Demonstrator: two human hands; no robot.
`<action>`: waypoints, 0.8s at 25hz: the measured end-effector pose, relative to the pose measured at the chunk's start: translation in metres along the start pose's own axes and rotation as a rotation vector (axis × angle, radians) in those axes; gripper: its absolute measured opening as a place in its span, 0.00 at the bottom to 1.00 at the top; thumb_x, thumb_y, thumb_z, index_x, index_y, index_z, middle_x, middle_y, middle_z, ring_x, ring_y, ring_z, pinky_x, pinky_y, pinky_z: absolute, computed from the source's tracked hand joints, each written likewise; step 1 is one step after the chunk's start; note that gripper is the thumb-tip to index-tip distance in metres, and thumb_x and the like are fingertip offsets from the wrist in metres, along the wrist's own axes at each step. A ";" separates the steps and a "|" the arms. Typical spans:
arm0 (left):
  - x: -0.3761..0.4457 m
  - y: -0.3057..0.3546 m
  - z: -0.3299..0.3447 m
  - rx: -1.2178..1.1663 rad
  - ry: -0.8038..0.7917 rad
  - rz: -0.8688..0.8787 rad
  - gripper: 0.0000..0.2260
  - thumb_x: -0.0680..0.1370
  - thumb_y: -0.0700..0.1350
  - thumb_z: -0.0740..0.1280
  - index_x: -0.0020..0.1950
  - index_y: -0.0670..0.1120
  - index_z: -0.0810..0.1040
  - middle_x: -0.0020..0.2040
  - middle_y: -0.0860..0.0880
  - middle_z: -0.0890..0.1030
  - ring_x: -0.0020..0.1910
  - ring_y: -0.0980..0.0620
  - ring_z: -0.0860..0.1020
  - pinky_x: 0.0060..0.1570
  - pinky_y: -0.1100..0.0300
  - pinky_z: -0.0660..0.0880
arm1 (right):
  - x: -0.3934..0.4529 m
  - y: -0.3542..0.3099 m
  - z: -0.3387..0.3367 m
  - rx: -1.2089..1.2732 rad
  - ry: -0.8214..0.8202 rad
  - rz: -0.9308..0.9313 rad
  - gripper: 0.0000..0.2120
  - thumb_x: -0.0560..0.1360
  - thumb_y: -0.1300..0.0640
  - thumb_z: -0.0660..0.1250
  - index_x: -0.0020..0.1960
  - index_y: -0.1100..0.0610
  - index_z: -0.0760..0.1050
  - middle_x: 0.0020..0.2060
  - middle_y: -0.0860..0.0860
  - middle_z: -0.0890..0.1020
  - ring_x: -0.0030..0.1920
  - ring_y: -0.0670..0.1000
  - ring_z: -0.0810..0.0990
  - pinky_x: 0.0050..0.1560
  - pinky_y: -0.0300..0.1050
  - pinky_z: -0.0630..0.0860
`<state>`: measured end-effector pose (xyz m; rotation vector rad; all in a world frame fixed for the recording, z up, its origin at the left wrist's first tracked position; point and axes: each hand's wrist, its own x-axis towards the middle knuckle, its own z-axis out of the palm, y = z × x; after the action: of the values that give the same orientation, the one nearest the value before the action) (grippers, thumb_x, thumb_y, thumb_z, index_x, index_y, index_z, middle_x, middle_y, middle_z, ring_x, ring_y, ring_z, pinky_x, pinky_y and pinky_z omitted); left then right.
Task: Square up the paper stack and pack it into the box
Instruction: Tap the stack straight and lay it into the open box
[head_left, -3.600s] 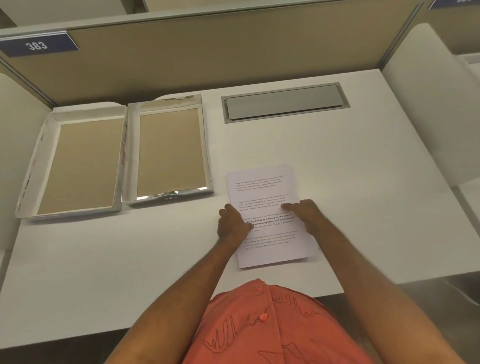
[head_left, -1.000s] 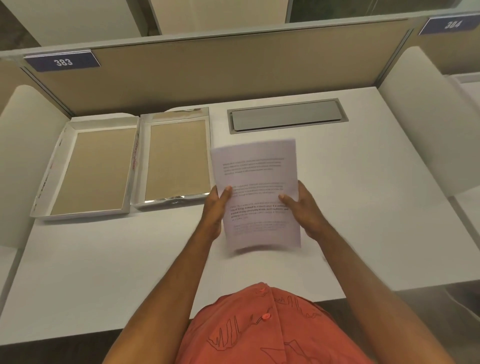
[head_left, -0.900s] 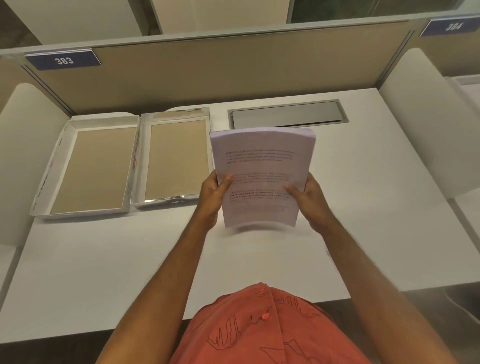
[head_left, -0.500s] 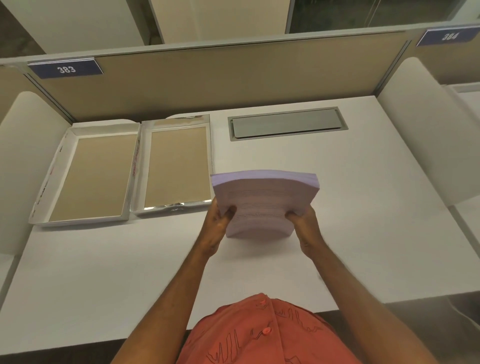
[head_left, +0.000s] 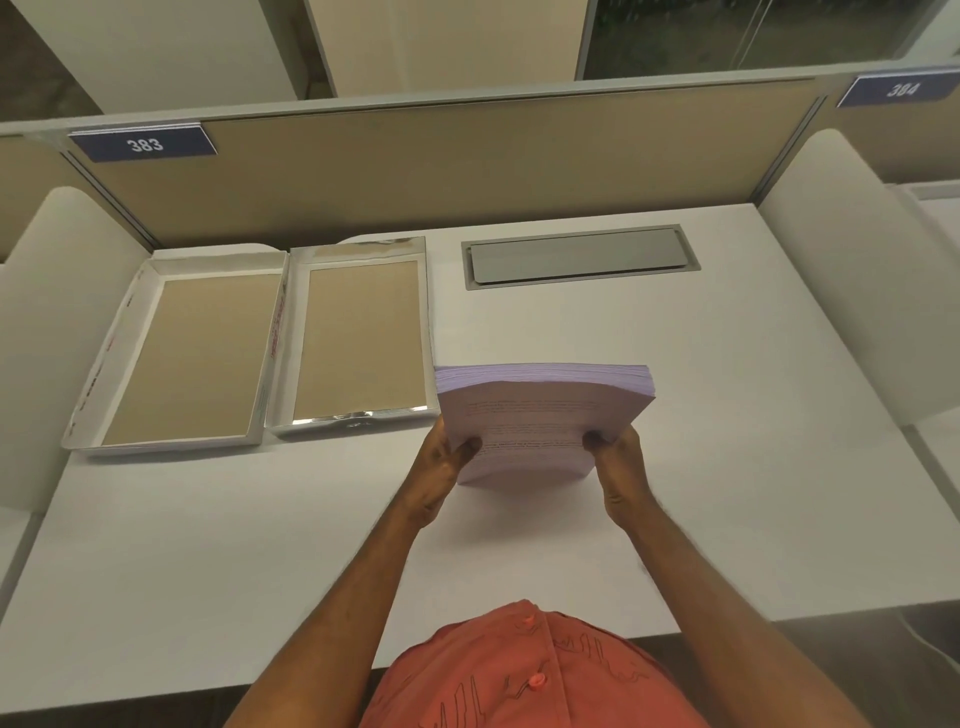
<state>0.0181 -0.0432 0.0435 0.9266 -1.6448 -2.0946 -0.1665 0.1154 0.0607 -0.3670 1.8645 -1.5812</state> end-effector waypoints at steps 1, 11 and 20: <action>0.000 -0.003 -0.001 0.005 0.003 -0.020 0.20 0.82 0.36 0.66 0.73 0.48 0.73 0.67 0.49 0.82 0.69 0.49 0.78 0.63 0.61 0.76 | 0.001 0.002 0.001 -0.011 0.004 0.012 0.25 0.66 0.65 0.60 0.49 0.37 0.82 0.42 0.38 0.86 0.45 0.37 0.83 0.44 0.35 0.81; 0.008 -0.001 -0.001 0.038 0.128 -0.030 0.19 0.82 0.36 0.67 0.73 0.47 0.74 0.65 0.50 0.84 0.66 0.50 0.80 0.66 0.55 0.77 | 0.011 0.008 0.010 -0.084 -0.006 0.056 0.20 0.77 0.69 0.62 0.66 0.54 0.77 0.55 0.47 0.85 0.56 0.49 0.83 0.53 0.40 0.77; 0.050 0.086 -0.117 0.045 0.434 -0.005 0.12 0.80 0.43 0.69 0.63 0.51 0.76 0.57 0.51 0.85 0.53 0.47 0.85 0.51 0.49 0.84 | 0.075 -0.068 0.138 -0.146 -0.156 0.068 0.16 0.78 0.60 0.64 0.65 0.55 0.71 0.58 0.49 0.81 0.56 0.48 0.82 0.46 0.43 0.78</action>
<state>0.0466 -0.1848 0.0957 1.2912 -1.4629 -1.7061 -0.1475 -0.0509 0.0955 -0.4720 1.8561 -1.3364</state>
